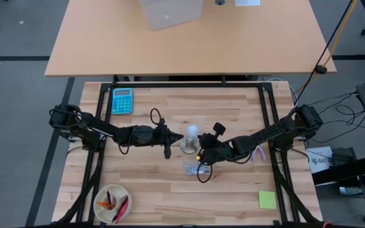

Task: Screw lightbulb
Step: Insert the light bulb into the lamp

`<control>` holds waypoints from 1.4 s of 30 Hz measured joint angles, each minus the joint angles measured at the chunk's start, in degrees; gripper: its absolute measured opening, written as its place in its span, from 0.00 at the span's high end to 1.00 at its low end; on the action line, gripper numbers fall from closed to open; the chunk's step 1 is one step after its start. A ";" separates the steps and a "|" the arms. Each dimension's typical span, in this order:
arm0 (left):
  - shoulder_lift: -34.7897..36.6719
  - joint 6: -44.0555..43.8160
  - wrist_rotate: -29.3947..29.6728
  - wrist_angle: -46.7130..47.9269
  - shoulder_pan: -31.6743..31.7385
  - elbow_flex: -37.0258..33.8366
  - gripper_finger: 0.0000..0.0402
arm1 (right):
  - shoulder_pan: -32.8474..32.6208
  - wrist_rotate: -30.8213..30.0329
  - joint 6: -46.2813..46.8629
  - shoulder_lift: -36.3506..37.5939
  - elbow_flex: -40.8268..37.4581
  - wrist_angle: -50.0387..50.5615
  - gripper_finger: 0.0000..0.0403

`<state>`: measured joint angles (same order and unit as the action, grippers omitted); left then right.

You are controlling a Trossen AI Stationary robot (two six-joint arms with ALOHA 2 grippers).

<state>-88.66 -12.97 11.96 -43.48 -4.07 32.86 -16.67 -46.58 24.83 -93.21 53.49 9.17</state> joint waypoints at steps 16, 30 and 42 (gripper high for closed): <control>-6.21 -1.53 -2.77 -6.67 2.08 0.01 1.00 | 2.89 2.39 8.68 0.00 0.02 11.81 1.00; -6.78 -1.49 -7.27 -6.16 2.20 0.37 1.00 | 4.39 1.87 0.38 0.00 0.02 4.46 1.00; -6.76 -1.31 -7.40 -4.60 2.33 0.39 1.00 | 4.39 3.62 -3.21 0.00 0.02 1.53 1.00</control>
<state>-95.42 -14.28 4.56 -48.08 -1.74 33.26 -12.27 -42.96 21.62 -93.21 53.52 10.70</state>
